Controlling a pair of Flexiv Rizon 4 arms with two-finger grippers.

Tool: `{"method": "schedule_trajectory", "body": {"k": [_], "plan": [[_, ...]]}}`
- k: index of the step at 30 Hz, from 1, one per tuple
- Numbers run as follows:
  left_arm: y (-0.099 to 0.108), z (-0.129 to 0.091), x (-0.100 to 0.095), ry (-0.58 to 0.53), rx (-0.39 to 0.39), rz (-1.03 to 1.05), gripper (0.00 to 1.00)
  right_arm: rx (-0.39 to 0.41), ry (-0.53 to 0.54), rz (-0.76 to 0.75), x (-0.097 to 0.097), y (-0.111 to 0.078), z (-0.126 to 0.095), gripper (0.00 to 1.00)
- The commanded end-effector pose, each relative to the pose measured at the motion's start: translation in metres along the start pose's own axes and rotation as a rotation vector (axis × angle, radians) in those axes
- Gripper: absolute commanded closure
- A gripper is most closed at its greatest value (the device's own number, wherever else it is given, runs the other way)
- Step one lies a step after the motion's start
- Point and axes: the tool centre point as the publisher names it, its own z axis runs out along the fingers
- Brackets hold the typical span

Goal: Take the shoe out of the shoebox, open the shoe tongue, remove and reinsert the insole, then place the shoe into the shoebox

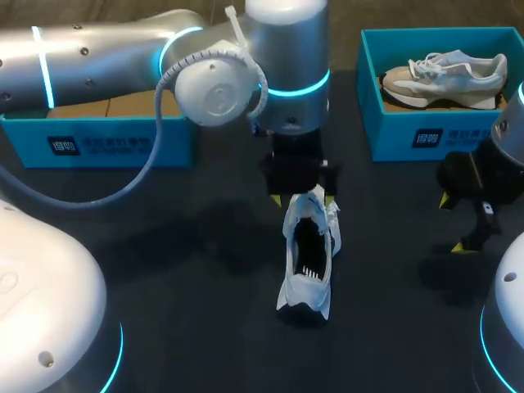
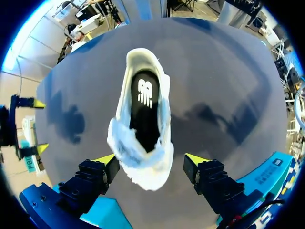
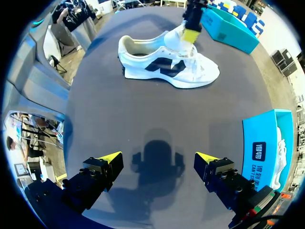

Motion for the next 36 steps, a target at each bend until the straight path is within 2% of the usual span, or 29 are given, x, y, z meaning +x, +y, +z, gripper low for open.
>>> {"method": "schedule_trajectory", "body": {"k": [1,4,6,11,19,25,36], "plan": [[0.012,-0.015,0.006,-0.011,0.001,-0.011,0.12,0.003,-0.002,0.001,0.001,0.0,0.0,0.0],[0.025,-0.016,0.002,-0.018,0.003,-0.024,0.21,0.003,-0.002,0.001,0.001,0.0,0.0,0.0],[0.031,-0.016,-0.001,-0.024,0.012,-0.033,0.38,0.003,-0.002,0.001,0.001,0.0,0.0,0.0],[0.04,-0.013,-0.01,-0.03,0.028,-0.038,0.54,0.003,-0.002,0.001,0.001,0.0,0.0,0.0],[0.032,-0.006,-0.016,-0.017,0.035,-0.034,0.6,0.003,-0.002,0.001,0.001,0.0,0.0,0.0],[0.013,-0.004,-0.017,-0.001,0.048,-0.023,0.59,0.003,-0.002,0.001,0.001,0.0,0.0,0.0],[-0.015,0.003,-0.004,-0.001,0.069,-0.045,0.6,0.003,-0.002,0.001,0.001,0.0,0.0,0.0]]}}
